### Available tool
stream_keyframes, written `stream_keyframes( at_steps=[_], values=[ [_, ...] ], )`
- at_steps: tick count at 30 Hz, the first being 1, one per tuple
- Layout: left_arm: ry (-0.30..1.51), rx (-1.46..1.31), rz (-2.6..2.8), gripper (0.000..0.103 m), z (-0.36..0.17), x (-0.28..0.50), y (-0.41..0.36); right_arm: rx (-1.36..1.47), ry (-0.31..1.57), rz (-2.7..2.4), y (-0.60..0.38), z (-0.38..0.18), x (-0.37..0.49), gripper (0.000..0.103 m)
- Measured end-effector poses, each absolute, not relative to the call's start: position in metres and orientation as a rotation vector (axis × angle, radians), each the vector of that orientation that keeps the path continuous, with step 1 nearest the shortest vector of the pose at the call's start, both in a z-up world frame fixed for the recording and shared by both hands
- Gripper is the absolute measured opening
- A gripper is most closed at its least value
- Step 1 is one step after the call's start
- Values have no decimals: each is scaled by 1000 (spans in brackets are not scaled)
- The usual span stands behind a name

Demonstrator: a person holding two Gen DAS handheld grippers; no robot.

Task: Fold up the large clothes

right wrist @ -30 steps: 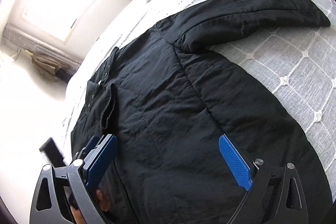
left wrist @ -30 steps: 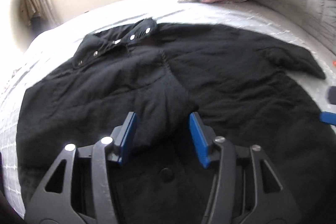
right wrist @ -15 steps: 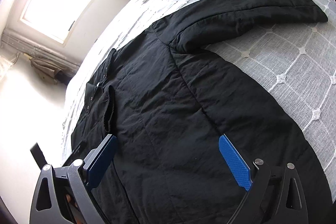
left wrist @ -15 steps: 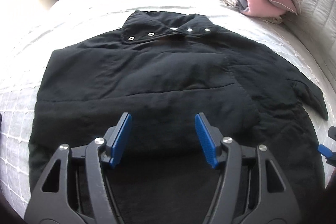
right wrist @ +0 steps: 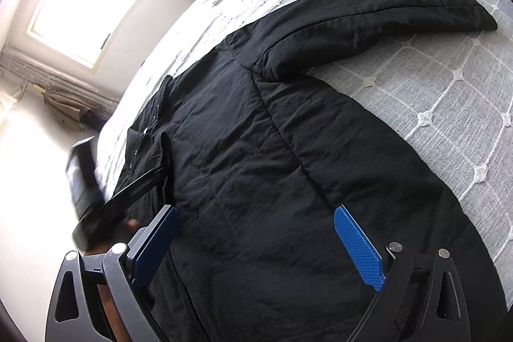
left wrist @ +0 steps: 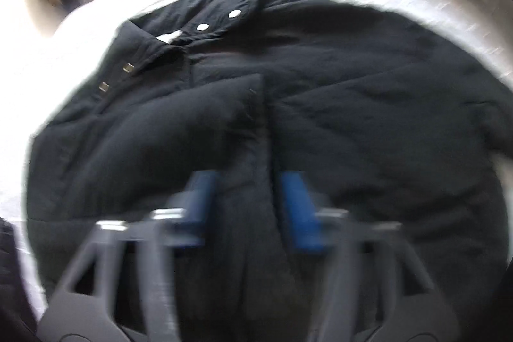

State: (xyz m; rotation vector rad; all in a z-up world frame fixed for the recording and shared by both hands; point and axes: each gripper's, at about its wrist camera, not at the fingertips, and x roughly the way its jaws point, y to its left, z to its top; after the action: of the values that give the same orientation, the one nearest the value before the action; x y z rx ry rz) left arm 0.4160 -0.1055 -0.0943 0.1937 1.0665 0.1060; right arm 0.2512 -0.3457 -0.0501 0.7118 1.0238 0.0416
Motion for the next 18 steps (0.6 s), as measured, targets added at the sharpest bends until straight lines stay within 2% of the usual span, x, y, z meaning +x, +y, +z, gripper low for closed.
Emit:
stream_keyframes(
  at_steps=[3, 9, 13, 15, 16, 18],
  values=[
    [1024, 67, 121, 10, -82, 416, -96, 723, 1028, 40, -348, -51, 251, 98],
    [828, -179, 166, 10, -43, 412, -68, 722, 1022, 84, -341, -47, 251, 98],
    [1026, -148, 77, 16, -89, 423, -81, 710, 1029, 71, -339, -49, 252, 98],
    [1010, -188, 29, 17, -93, 414, -77, 717, 1035, 66, -340, -51, 252, 98],
    [1009, -217, -9, 21, -91, 410, -73, 716, 1036, 63, -340, -52, 252, 98],
    [1027, -303, -115, 42, -84, 402, -62, 706, 1038, 61, -342, -52, 251, 98]
  ],
)
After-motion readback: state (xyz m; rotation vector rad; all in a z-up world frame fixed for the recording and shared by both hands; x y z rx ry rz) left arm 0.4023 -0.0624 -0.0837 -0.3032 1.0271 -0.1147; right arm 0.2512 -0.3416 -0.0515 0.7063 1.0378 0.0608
